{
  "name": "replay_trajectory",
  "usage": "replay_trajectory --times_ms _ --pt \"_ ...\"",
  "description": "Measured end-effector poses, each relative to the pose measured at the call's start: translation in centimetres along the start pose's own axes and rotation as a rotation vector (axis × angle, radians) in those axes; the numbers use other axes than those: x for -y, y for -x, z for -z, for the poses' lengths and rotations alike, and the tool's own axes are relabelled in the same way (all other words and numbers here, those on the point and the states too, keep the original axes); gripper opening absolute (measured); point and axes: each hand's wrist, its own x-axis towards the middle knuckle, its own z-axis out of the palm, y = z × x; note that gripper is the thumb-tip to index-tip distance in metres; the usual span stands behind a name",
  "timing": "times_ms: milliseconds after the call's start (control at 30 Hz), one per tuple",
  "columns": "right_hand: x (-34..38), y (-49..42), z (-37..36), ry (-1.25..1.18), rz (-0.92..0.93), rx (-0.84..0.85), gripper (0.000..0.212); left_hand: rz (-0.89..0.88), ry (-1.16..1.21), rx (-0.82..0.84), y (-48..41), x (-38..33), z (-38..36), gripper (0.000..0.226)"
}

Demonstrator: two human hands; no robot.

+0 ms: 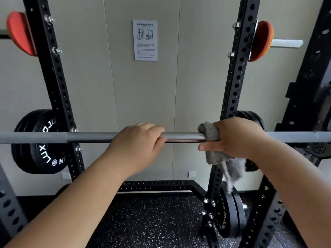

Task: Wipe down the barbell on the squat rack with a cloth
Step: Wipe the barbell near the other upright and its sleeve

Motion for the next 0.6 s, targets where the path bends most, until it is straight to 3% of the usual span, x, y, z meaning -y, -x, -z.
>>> replay_trajectory --times_ms 133,300,433,500,600 --pt "3.3 -0.8 0.9 0.016 0.066 0.058 0.065 0.176 -0.181 -0.082 2.0 3.7 0.6 0.049" --pt "8.8 -2.2 -0.9 0.097 0.170 -0.149 0.076 0.301 -0.221 -0.184 2.6 4.3 -0.8 0.051" --pt "5.9 -2.0 -0.9 -0.080 0.268 -0.182 0.079 0.380 -0.217 -0.181 2.4 3.9 -0.9 0.053" --pt "4.1 -1.7 -0.7 -0.213 0.337 -0.111 0.080 0.386 -0.216 -0.177 2.3 3.7 -0.8 0.052" --pt "2.5 -1.0 -0.3 -0.232 0.428 -0.024 0.065 0.397 -0.225 -0.160 2.3 3.5 -0.8 0.053"
